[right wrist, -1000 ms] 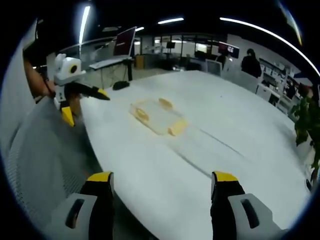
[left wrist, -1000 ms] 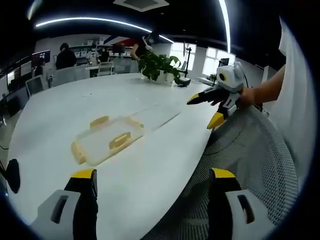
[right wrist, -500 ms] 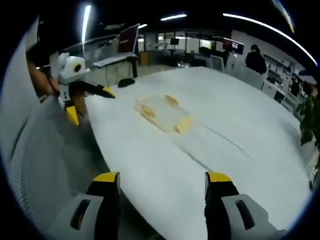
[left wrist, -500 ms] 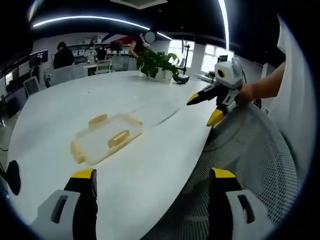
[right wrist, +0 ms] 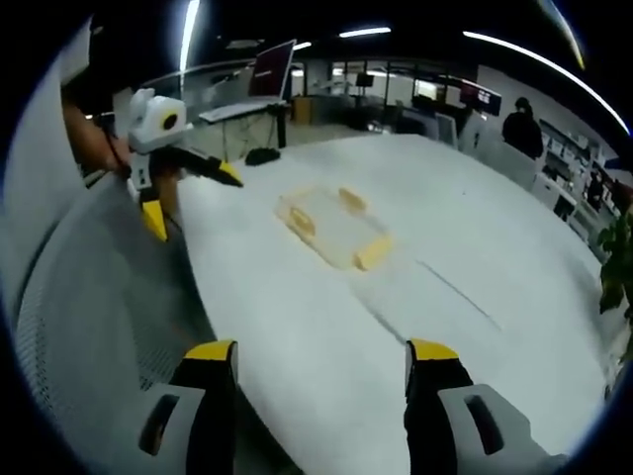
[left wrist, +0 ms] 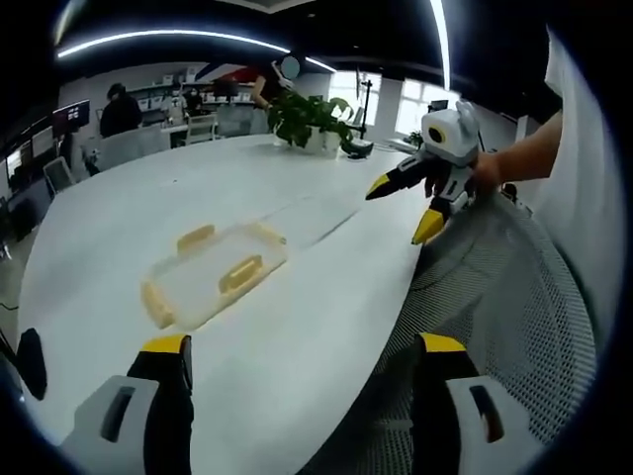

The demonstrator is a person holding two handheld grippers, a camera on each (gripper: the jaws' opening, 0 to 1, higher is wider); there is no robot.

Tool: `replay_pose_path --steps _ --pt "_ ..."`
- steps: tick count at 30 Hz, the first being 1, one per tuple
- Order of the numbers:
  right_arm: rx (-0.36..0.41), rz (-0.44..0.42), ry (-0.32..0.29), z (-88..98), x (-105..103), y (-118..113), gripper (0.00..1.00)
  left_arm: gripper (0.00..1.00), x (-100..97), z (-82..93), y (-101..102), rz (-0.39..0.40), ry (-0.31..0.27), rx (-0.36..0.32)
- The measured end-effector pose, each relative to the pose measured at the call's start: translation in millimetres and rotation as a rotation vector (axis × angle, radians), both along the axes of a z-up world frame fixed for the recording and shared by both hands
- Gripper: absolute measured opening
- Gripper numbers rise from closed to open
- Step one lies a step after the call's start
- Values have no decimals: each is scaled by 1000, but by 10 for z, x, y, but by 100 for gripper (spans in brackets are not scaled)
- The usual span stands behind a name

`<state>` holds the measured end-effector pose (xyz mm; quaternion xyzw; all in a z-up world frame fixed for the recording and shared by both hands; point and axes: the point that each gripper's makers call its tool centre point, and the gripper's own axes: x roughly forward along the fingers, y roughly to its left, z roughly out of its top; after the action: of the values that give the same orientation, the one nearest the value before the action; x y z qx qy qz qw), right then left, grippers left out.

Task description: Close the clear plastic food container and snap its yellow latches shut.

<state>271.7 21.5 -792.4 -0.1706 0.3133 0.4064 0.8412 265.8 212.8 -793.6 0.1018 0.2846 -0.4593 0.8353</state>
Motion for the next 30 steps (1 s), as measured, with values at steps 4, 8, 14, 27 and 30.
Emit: replay_pose_path --steps 4,8,14,27,30 --pt "-10 8 0 -20 15 2 65 93 25 -19 -8 -8 -1 9" --pt "-11 4 -6 -7 46 -7 63 93 47 -36 -8 -12 1 17" --pt "-11 5 -9 1 98 9 63 93 75 -77 -21 -22 4 30" --pt "-19 26 -18 21 226 93 61 92 146 -193 -6 -47 6 70" --pt "-18 24 -23 28 259 98 61 92 165 -198 -13 -50 5 72"
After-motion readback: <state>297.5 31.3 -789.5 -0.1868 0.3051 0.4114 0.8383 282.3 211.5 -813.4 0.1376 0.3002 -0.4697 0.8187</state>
